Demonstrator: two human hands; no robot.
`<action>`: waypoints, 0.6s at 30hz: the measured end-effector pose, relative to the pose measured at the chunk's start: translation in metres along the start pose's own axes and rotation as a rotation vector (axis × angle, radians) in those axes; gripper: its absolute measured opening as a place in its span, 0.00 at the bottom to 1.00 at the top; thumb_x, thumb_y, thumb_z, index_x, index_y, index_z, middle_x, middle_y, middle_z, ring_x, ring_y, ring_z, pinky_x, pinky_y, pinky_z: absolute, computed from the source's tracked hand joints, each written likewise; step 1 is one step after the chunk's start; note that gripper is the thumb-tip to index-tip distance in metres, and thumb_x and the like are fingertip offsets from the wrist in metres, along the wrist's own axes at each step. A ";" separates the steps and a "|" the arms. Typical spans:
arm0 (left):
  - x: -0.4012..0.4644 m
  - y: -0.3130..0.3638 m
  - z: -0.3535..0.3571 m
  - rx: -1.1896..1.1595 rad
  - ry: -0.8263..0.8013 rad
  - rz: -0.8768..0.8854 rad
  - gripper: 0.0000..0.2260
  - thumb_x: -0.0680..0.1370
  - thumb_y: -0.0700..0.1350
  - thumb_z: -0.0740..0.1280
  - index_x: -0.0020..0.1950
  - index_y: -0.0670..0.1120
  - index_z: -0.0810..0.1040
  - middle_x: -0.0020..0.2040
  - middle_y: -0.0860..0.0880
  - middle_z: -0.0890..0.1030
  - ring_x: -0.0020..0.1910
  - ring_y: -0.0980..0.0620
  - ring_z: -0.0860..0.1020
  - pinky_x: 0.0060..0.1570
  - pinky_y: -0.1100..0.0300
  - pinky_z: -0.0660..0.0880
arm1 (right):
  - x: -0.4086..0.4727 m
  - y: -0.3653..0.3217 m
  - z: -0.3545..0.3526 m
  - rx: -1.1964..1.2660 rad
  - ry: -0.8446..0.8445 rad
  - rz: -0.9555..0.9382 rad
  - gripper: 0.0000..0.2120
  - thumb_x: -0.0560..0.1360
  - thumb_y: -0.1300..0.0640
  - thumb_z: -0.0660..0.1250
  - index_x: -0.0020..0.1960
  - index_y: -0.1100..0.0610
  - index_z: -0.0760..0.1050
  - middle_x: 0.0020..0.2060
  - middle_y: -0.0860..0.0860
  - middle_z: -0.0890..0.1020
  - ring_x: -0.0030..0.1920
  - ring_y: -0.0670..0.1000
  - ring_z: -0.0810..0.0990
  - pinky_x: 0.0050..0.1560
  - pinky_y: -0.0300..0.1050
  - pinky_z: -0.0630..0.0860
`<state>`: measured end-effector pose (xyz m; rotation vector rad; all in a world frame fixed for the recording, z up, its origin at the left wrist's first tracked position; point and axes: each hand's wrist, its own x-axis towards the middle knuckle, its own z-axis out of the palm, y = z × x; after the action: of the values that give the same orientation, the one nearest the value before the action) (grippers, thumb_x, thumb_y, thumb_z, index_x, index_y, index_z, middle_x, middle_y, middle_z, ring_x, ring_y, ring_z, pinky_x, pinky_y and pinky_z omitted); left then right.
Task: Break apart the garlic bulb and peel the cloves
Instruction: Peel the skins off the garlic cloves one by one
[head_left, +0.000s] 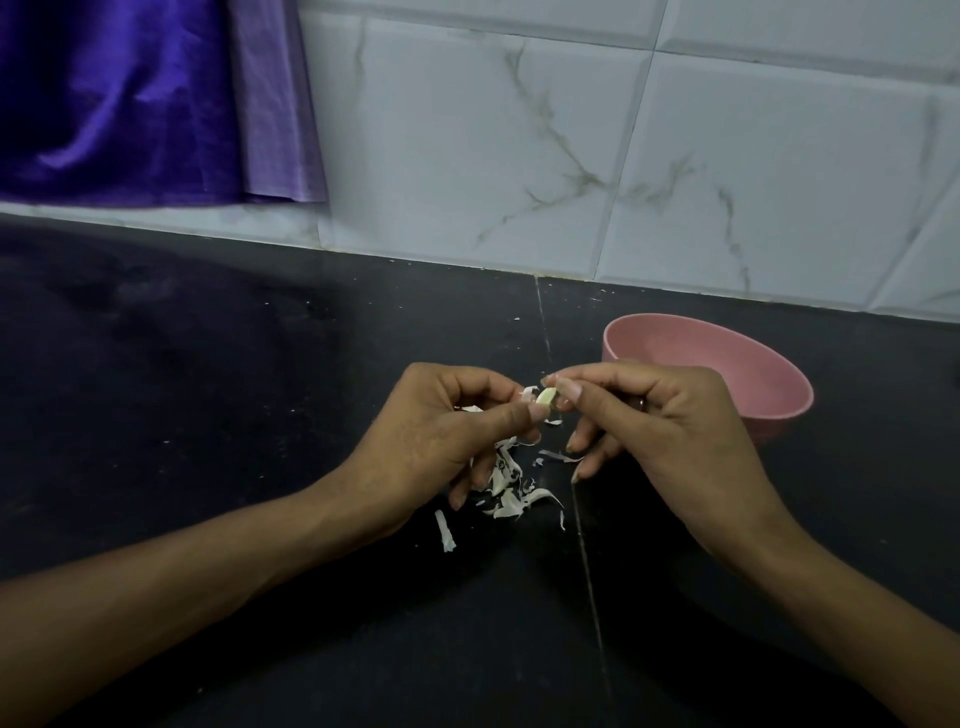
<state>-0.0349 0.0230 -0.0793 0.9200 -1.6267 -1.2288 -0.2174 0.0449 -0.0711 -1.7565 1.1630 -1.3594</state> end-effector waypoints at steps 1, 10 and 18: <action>0.000 0.000 0.000 -0.004 0.008 0.003 0.12 0.72 0.48 0.72 0.43 0.38 0.82 0.31 0.48 0.81 0.21 0.53 0.69 0.17 0.66 0.65 | 0.000 0.001 0.000 -0.017 0.001 -0.006 0.07 0.75 0.58 0.69 0.49 0.57 0.84 0.34 0.50 0.84 0.29 0.48 0.81 0.30 0.40 0.79; -0.002 0.001 0.001 0.027 0.042 0.041 0.08 0.74 0.44 0.72 0.41 0.39 0.81 0.25 0.51 0.78 0.19 0.55 0.69 0.17 0.66 0.65 | -0.001 0.008 0.002 -0.084 -0.019 -0.037 0.06 0.77 0.59 0.68 0.50 0.56 0.84 0.42 0.51 0.85 0.31 0.49 0.81 0.30 0.44 0.80; -0.005 0.002 0.002 0.096 0.045 0.069 0.10 0.73 0.47 0.72 0.41 0.39 0.81 0.20 0.52 0.74 0.17 0.58 0.68 0.17 0.66 0.65 | -0.003 0.007 0.004 -0.157 -0.007 -0.102 0.07 0.77 0.62 0.68 0.47 0.54 0.84 0.35 0.45 0.81 0.29 0.48 0.81 0.31 0.38 0.79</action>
<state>-0.0356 0.0284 -0.0790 0.9359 -1.6799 -1.0841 -0.2155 0.0441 -0.0794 -1.9532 1.2196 -1.3506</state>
